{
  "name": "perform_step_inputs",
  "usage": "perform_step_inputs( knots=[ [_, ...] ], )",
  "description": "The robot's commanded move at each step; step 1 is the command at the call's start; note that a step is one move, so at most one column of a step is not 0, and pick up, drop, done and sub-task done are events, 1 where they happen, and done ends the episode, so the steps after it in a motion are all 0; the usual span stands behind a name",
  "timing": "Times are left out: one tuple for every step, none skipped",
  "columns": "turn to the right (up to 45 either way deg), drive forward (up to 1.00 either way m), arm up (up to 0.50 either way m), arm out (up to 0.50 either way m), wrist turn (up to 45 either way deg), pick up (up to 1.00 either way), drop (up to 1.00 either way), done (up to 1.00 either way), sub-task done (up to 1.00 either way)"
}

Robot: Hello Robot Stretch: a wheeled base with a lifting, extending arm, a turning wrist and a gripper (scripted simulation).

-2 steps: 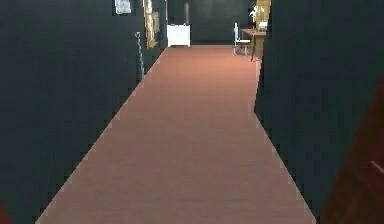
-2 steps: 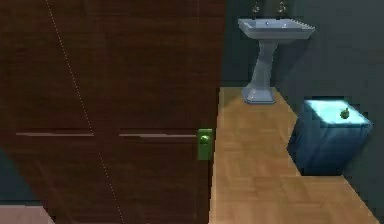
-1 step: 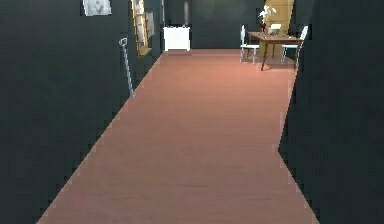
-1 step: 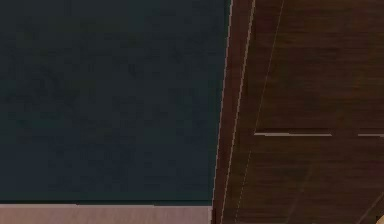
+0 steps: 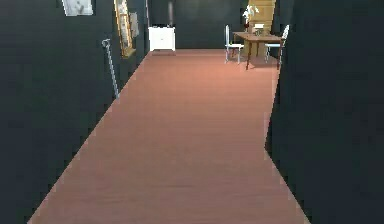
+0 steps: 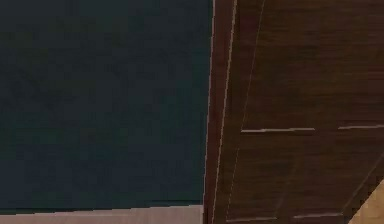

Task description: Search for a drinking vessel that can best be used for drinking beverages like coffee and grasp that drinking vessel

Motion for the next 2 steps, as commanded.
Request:
perform_step_inputs(
  knots=[
    [0.0, 1.0, 0.0, 0.0, 0.0, 0.0, 0.0, 0.0, 0.0],
    [0.0, 1.0, 0.0, 0.0, 0.0, 0.0, 0.0, 0.0, 0.0]
  ],
)
